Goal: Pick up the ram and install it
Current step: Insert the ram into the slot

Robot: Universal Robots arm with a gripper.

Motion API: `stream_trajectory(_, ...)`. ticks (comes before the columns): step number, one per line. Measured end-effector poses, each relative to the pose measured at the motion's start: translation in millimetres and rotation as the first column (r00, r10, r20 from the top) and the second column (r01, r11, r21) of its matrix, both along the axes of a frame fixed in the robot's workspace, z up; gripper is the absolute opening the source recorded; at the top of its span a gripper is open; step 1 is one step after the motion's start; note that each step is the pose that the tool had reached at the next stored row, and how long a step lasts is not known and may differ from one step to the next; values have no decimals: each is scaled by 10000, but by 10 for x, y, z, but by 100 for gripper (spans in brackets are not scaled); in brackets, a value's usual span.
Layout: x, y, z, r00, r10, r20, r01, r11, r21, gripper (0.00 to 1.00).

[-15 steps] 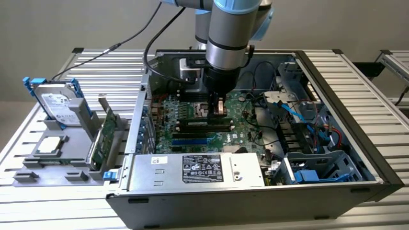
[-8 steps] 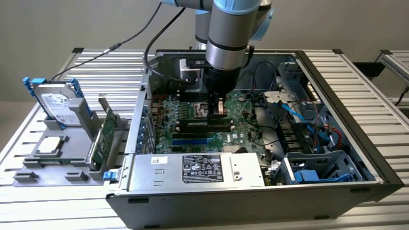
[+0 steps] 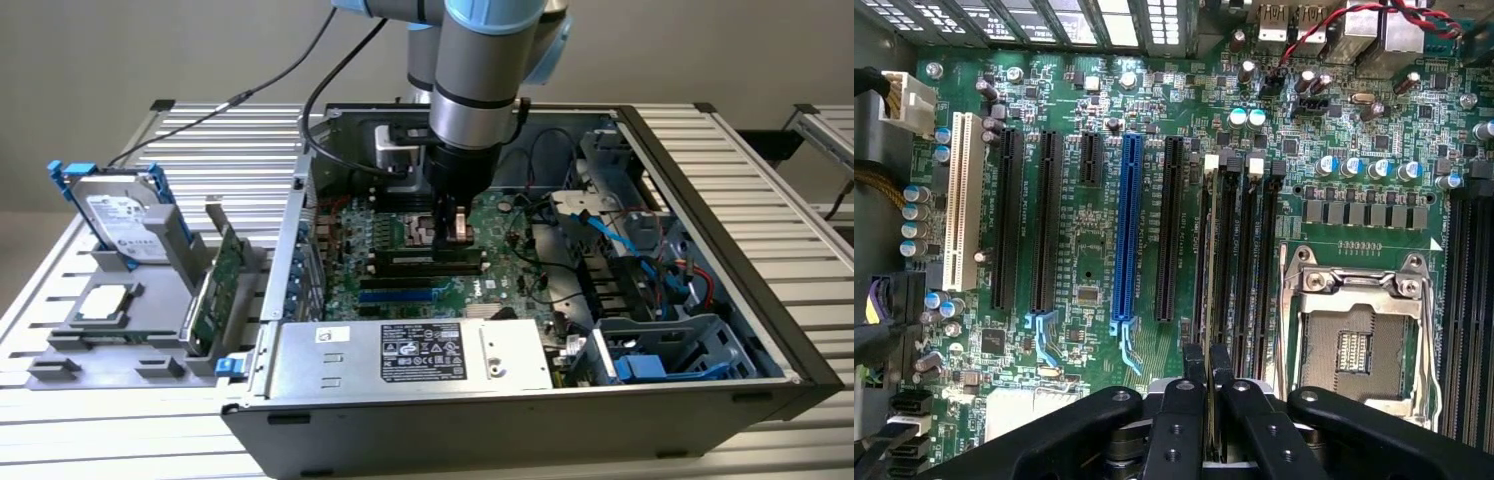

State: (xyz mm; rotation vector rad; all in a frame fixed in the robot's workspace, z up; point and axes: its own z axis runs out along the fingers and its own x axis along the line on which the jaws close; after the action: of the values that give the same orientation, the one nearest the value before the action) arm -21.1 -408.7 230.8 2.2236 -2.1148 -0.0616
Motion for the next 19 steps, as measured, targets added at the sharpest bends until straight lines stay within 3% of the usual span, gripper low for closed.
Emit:
stream_trajectory(7,0,0,-11,10000,0,0,0,10000,-12,13)
stream_trajectory(9,5,0,-22,10000,-1,1,1,10000,-53,13)
stream_trajectory(19,5,9,-22,9999,-101,1,101,9999,-54,13)
